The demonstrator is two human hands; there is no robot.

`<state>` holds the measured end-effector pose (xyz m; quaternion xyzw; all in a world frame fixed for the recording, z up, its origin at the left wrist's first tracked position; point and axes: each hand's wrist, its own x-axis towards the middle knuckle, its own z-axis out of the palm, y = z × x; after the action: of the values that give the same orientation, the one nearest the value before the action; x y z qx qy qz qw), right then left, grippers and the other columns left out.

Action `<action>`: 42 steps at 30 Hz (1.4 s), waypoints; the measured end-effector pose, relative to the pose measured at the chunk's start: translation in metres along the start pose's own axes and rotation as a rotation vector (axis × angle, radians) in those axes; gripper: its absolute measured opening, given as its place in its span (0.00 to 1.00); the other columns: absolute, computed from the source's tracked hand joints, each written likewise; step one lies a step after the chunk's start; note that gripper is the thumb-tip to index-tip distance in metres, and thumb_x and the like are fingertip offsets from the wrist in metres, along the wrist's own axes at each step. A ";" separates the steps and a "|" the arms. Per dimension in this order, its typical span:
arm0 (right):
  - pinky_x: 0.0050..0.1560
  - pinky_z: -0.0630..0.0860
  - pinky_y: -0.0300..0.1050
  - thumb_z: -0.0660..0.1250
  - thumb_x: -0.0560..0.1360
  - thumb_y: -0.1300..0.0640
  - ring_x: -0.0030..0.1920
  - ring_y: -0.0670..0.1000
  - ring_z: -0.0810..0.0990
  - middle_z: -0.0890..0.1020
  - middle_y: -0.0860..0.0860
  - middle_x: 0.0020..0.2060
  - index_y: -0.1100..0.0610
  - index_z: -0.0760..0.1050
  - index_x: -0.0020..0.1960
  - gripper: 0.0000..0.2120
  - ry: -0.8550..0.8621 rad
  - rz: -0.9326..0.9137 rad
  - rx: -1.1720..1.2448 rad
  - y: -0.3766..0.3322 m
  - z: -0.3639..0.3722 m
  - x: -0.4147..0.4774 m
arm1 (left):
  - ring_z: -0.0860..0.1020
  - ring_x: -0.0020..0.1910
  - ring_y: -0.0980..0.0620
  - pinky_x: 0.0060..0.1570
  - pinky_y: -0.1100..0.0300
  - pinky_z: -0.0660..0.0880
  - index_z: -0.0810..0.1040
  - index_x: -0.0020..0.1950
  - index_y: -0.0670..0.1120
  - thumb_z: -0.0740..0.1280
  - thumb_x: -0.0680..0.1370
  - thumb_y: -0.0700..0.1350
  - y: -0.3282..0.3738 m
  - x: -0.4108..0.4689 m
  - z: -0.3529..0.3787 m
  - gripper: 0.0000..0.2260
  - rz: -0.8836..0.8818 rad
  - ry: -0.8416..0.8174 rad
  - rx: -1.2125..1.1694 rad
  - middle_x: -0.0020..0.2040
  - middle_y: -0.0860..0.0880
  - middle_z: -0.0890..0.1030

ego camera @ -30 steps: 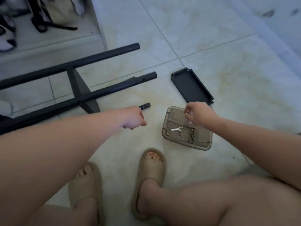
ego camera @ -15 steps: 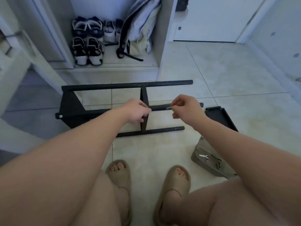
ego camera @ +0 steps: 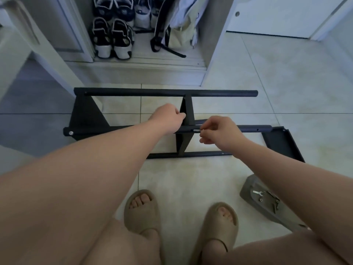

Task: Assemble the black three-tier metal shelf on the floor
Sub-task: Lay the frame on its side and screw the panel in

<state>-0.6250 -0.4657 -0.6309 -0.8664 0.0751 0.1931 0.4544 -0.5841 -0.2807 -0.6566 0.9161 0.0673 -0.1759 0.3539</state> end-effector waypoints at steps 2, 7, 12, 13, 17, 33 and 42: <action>0.53 0.84 0.52 0.68 0.78 0.66 0.39 0.51 0.87 0.85 0.55 0.38 0.58 0.78 0.45 0.06 -0.004 0.002 -0.010 0.001 0.001 0.006 | 0.73 0.36 0.47 0.34 0.57 0.67 0.75 0.41 0.47 0.61 0.82 0.54 0.001 0.010 0.007 0.15 0.008 -0.075 0.031 0.36 0.47 0.75; 0.53 0.84 0.51 0.68 0.78 0.65 0.37 0.48 0.87 0.85 0.52 0.35 0.55 0.77 0.44 0.07 -0.017 -0.034 -0.092 0.006 0.002 0.014 | 0.81 0.25 0.53 0.33 0.59 0.70 0.78 0.44 0.45 0.61 0.82 0.58 0.005 0.031 0.016 0.18 -0.017 -0.342 -0.049 0.24 0.52 0.80; 0.52 0.83 0.57 0.69 0.78 0.63 0.36 0.45 0.86 0.84 0.50 0.36 0.54 0.77 0.44 0.06 -0.037 -0.079 -0.142 0.007 0.003 0.013 | 0.82 0.28 0.53 0.38 0.59 0.74 0.83 0.46 0.44 0.66 0.80 0.55 -0.001 0.043 0.016 0.15 -0.020 -0.389 -0.108 0.33 0.47 0.85; 0.52 0.83 0.57 0.69 0.78 0.62 0.36 0.44 0.86 0.84 0.49 0.36 0.53 0.77 0.44 0.06 -0.042 -0.089 -0.159 0.007 0.003 0.013 | 0.83 0.29 0.53 0.40 0.59 0.74 0.83 0.46 0.45 0.66 0.80 0.56 -0.002 0.043 0.016 0.15 -0.023 -0.388 -0.106 0.34 0.47 0.86; 0.47 0.84 0.56 0.69 0.78 0.60 0.36 0.43 0.85 0.85 0.48 0.36 0.51 0.76 0.44 0.07 -0.045 -0.107 -0.205 0.006 0.004 0.009 | 0.83 0.38 0.55 0.49 0.56 0.76 0.84 0.43 0.46 0.65 0.80 0.55 -0.002 0.041 0.016 0.15 -0.037 -0.390 -0.097 0.36 0.49 0.86; 0.47 0.84 0.57 0.69 0.78 0.60 0.36 0.43 0.85 0.85 0.50 0.37 0.55 0.77 0.45 0.04 -0.069 -0.118 -0.190 0.002 0.005 0.000 | 0.78 0.45 0.46 0.64 0.46 0.74 0.83 0.56 0.38 0.72 0.76 0.49 0.002 0.039 0.018 0.16 -0.065 -0.313 -0.211 0.52 0.42 0.84; 0.49 0.83 0.63 0.70 0.78 0.62 0.35 0.46 0.86 0.85 0.52 0.37 0.55 0.78 0.44 0.05 -0.073 -0.113 -0.147 0.004 0.006 0.001 | 0.79 0.45 0.44 0.59 0.48 0.75 0.81 0.57 0.36 0.73 0.76 0.48 0.001 0.038 0.019 0.17 -0.064 -0.303 -0.185 0.49 0.42 0.84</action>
<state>-0.6268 -0.4633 -0.6370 -0.8926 -0.0050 0.2036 0.4023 -0.5537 -0.2939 -0.6830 0.8400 0.0585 -0.3161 0.4371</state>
